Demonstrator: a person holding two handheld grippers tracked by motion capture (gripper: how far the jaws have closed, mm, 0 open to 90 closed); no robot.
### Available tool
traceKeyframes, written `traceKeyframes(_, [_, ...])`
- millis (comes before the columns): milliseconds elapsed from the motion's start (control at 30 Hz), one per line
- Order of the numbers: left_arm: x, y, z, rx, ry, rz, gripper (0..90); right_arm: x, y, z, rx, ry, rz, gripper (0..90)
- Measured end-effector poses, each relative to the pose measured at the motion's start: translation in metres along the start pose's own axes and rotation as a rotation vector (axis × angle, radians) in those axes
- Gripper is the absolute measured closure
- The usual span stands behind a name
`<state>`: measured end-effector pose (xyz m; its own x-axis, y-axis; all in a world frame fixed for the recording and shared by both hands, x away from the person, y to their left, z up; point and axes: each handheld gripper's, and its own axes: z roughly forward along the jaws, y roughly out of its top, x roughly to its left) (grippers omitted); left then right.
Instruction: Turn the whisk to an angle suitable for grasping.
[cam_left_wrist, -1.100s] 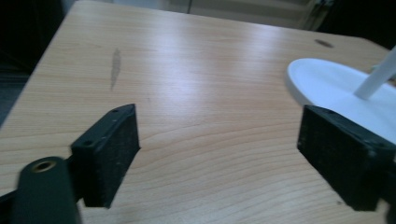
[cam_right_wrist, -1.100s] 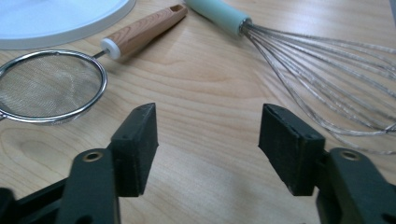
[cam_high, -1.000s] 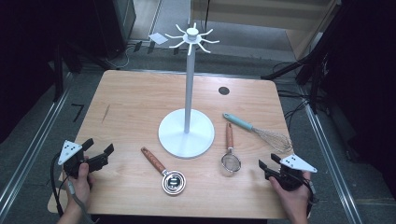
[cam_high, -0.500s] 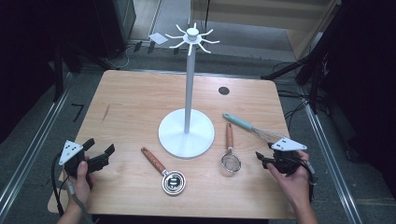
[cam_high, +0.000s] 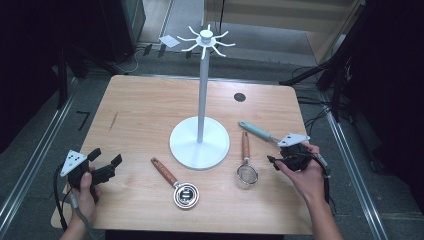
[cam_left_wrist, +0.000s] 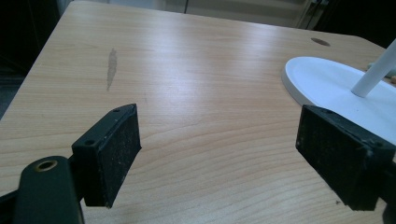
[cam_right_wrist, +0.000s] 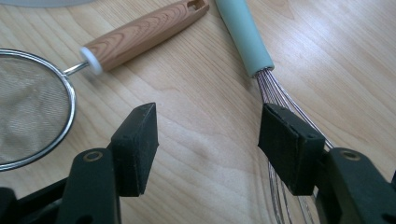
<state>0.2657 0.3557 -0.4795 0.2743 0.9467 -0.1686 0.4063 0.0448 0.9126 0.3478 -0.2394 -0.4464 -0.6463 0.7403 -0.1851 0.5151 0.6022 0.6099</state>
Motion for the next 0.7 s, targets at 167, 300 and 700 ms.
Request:
traceKeyframes(167, [-0.003,-0.001,0.002,0.026,-0.003,0.018,14.1,-0.005,0.004,0.007,0.03,0.005,-0.009,41.5])
traceKeyframes(300, [-0.004,-0.001,0.004,0.039,-0.002,0.039,14.1,-0.008,0.01,0.009,0.049,0.002,-0.021,42.8])
traceKeyframes(700, [-0.005,0.0,0.009,0.055,0.026,0.042,14.1,-0.016,0.023,0.017,0.126,0.011,-0.056,43.5])
